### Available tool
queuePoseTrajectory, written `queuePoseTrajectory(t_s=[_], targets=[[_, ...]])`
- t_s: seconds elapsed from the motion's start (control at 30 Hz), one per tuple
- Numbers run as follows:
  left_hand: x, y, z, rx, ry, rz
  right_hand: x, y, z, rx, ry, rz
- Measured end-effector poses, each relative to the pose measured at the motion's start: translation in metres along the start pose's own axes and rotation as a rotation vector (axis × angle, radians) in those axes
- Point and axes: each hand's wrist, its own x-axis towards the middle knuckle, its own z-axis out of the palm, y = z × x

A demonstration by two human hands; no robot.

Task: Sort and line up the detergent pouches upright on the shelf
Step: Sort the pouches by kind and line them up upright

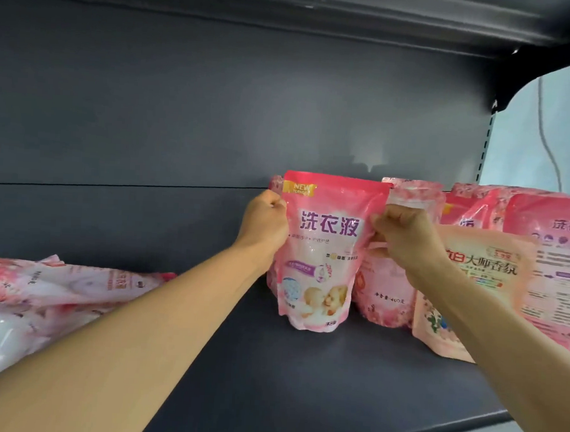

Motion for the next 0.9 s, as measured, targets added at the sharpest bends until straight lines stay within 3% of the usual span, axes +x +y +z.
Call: queuePoseTrajectory(t_s=[0.2,0.5,0.67,0.9], targets=[[0.007,-0.015,0.034,-0.019,0.006,-0.022,0.015,0.017,-0.006,-0.246,0.158,-0.04],[0.007,-0.027,0.024,0.122,-0.092,0.052,-0.007,0.012,-0.008,-0.507,0.037,-0.146],[-0.012,-0.026,0.007,0.296,-0.201,0.064,-0.046,0.006,-0.008,-0.572,0.109,-0.442],[-0.042,-0.028,-0.063,0.79,-0.303,0.132,-0.066,-0.005,0.042,-0.556,-0.225,-0.518]])
